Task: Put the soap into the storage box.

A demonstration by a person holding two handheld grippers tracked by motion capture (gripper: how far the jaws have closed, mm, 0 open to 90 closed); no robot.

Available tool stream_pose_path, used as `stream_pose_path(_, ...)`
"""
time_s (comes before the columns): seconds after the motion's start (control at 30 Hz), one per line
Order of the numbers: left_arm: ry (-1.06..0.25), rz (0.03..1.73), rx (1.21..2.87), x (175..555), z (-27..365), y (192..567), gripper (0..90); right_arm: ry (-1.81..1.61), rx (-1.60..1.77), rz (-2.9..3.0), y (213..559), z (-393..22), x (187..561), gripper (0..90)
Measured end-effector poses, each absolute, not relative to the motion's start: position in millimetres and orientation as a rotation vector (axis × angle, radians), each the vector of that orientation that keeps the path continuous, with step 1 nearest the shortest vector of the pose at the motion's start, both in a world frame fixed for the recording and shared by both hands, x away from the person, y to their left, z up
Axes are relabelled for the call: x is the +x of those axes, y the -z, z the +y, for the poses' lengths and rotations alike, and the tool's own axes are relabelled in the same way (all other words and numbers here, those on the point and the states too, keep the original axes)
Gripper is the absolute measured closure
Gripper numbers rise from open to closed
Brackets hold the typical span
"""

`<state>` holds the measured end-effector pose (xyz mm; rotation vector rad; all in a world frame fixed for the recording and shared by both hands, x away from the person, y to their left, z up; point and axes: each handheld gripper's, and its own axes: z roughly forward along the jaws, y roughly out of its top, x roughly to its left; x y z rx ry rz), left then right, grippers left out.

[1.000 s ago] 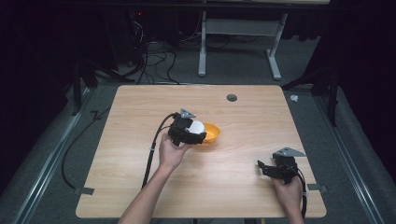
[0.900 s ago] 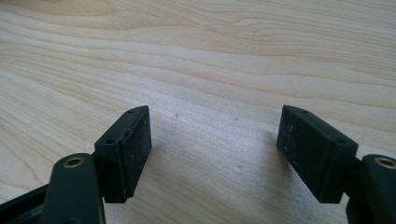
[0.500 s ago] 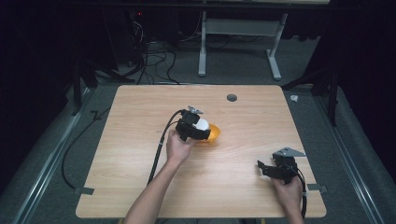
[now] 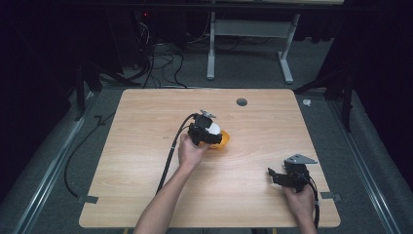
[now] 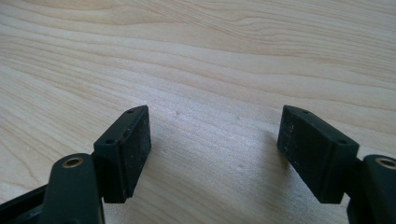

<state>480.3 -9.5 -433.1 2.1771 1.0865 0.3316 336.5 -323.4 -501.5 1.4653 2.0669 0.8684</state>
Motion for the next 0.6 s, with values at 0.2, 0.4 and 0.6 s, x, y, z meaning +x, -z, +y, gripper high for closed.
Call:
stream_pose_path(0.2, -0.334, 1.091, 2.191, 481.5, -11.7, 438.5, 24.3, -0.864, 1.460, 2.069, 501.5, -323.0, 336.5, 26.4)
stream_pose_path(0.4, -0.333, 1.109, 2.214, 484.3, -14.2, 445.7, 24.3, -0.864, 1.454, 2.073, 501.6, -323.1, 336.5, 26.3)
stream_pose_path(0.6, -0.318, 1.112, 2.233, 486.8, -16.1, 450.3, 24.3, -0.863, 1.450, 2.077, 501.6, -322.7, 336.3, 26.2)
